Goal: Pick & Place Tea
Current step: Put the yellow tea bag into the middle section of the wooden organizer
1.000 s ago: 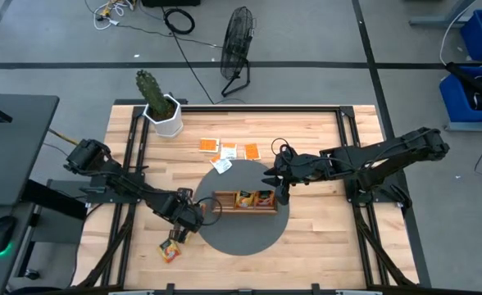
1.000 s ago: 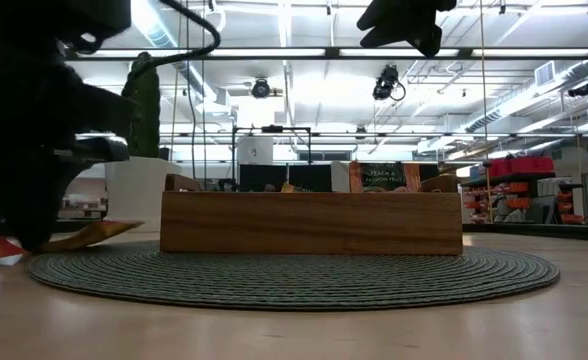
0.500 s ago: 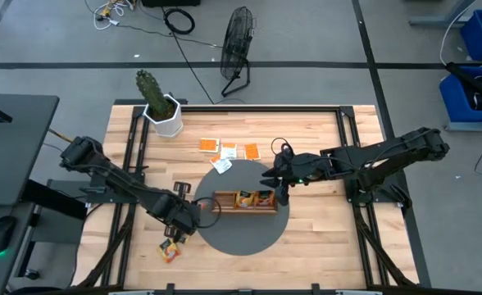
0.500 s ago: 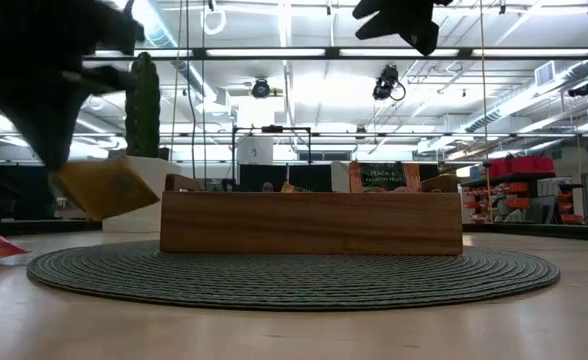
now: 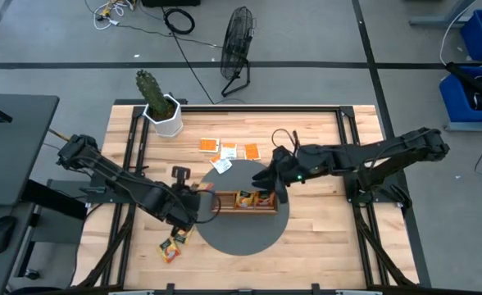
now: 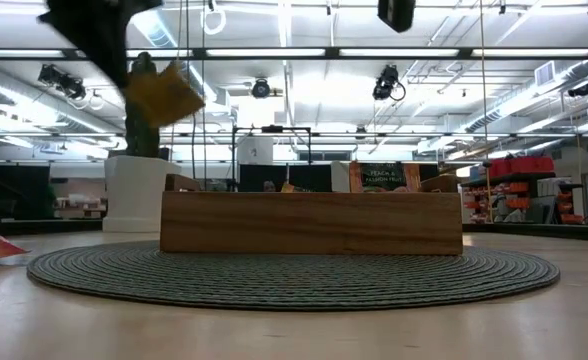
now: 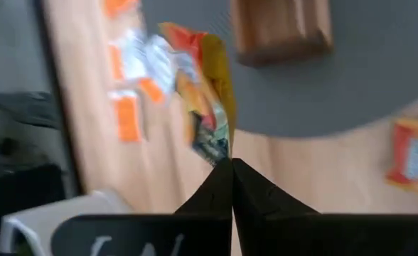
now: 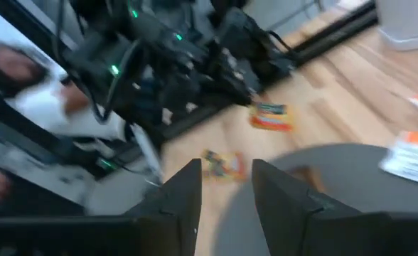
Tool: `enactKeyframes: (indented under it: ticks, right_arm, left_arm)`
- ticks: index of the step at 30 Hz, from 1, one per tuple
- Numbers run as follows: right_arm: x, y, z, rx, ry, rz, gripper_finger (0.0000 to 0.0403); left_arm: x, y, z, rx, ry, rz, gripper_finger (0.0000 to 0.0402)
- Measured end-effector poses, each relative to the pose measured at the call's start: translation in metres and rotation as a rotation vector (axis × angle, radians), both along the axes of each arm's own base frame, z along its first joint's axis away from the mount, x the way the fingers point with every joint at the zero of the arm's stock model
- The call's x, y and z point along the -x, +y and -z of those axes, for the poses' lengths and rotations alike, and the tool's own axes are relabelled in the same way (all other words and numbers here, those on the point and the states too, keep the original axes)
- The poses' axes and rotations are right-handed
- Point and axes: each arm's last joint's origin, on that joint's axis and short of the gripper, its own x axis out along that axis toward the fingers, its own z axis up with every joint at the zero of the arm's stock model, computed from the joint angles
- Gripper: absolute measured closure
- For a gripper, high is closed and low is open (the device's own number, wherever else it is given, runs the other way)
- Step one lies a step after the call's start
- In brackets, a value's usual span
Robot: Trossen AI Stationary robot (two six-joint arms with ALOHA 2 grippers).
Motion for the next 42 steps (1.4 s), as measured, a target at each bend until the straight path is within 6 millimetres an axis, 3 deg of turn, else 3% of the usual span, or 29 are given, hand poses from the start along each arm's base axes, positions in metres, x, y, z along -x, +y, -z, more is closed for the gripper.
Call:
enactKeyframes:
  ticks: [10, 19, 26, 32, 42]
  right_arm:
    - [-0.005, -0.024, -0.009, -0.43, -0.011, -0.022, 0.0271]
    - [-0.005, -0.06, -0.017, -0.604, -0.038, -0.05, 0.026]
    - [-0.004, -0.086, -0.01, -0.668, 0.025, -0.043, 0.0199]
    - [-0.01, -0.093, -0.003, -0.74, 0.065, -0.055, 0.0131]
    - [-0.027, -0.095, 0.008, -0.817, 0.074, -0.092, 0.013]
  left_arm:
    - [-0.013, 0.011, -0.044, -0.211, -0.127, 0.067, 0.0401]
    - [-0.024, 0.013, -0.076, -0.348, -0.222, 0.149, 0.0401]
    - [-0.034, 0.01, -0.082, -0.401, -0.251, 0.237, 0.0401]
    - [-0.04, 0.014, -0.085, -0.436, -0.253, 0.266, 0.0401]
    - [-0.051, 0.02, -0.092, -0.486, -0.276, 0.308, 0.0401]
